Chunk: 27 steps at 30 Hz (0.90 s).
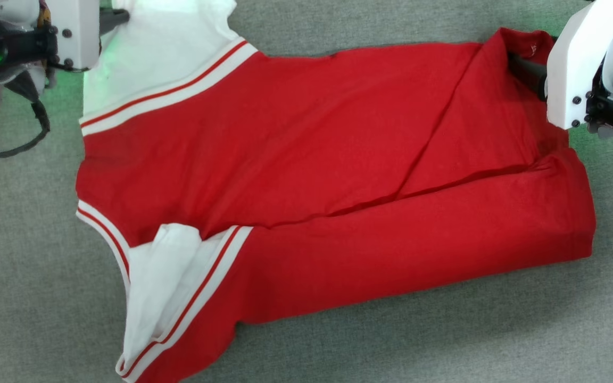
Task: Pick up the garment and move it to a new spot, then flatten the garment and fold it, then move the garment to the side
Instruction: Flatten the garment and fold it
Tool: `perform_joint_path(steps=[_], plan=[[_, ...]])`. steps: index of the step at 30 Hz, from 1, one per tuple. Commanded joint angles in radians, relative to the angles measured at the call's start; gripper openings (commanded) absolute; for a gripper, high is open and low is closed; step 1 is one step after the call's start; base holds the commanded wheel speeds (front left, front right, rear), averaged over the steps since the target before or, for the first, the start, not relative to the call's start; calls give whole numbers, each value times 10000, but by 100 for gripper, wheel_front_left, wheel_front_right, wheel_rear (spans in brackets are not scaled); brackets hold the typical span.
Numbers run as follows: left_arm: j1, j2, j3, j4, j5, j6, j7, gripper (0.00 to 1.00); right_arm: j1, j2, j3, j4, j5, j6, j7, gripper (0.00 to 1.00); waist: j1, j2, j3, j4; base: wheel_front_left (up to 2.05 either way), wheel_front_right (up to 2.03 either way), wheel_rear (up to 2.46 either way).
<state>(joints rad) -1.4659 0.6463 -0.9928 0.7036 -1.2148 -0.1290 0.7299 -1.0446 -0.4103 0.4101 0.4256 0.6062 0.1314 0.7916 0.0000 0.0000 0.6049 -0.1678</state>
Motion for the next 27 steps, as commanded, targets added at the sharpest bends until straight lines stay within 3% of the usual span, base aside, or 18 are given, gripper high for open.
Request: perform_joint_path(steps=[1, 14, 20, 27], plan=[[69, -75, -116, -15, -193, -24, -40, 0, 4, -6, 242, 124, 102, -12, -91, 0, 0, 0, 23, 34, 0, 0, 0], [293, 41, -123, -974, -1110, -24, -1500, 0, 208, -703, 581, 43, 510, -14, -1641, 0, 0, 0, -793, 493, 0, 0, 0], [1146, 712, -229, -2744, -1638, -24, -2714, 0, 918, -1496, 798, -736, 950, -14, -1960, 0, 0, 0, -1546, 891, 0, 0, 0], [2732, 1915, -380, -5415, -2140, -24, -4321, 0, 2412, -2551, 394, -2043, 1589, -14, -1898, 0, 0, 0, -2291, 1409, 0, 0, 0]])
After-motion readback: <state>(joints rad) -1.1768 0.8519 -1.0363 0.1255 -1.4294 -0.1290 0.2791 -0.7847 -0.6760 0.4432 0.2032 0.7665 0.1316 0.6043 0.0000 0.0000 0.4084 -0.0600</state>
